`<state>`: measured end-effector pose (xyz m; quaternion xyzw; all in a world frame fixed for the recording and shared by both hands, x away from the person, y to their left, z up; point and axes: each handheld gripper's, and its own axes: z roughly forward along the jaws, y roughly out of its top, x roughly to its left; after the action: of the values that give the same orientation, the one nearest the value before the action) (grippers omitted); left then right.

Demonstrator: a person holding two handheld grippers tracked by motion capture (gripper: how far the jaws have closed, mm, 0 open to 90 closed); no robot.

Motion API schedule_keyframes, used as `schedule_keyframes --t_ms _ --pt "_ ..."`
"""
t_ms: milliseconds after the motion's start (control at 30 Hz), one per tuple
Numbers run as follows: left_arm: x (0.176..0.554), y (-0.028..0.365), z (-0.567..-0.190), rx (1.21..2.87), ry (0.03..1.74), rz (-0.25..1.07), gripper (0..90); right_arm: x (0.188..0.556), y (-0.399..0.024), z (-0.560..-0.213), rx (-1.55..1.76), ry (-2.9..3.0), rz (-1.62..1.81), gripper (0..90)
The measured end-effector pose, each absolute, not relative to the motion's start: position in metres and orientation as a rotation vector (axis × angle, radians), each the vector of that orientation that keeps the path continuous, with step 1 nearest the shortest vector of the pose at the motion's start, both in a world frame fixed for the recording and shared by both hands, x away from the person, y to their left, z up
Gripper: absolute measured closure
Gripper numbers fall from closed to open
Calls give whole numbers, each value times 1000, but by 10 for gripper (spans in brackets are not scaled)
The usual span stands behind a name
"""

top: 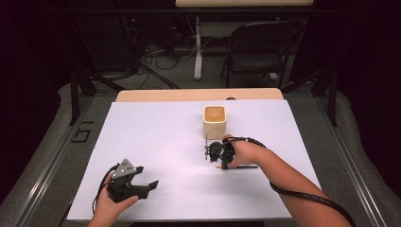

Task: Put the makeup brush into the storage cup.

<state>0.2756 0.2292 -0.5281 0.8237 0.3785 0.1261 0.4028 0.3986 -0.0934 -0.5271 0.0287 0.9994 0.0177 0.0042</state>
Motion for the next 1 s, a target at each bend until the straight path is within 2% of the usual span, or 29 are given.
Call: schedule_keyframes --t_ms 800,1000 --pt "275 229 -526 2074 944 310 182 399 -92 -527 108 3132 35 843" --pt "275 229 -524 2030 952 280 164 397 -94 -515 107 3114 32 844"
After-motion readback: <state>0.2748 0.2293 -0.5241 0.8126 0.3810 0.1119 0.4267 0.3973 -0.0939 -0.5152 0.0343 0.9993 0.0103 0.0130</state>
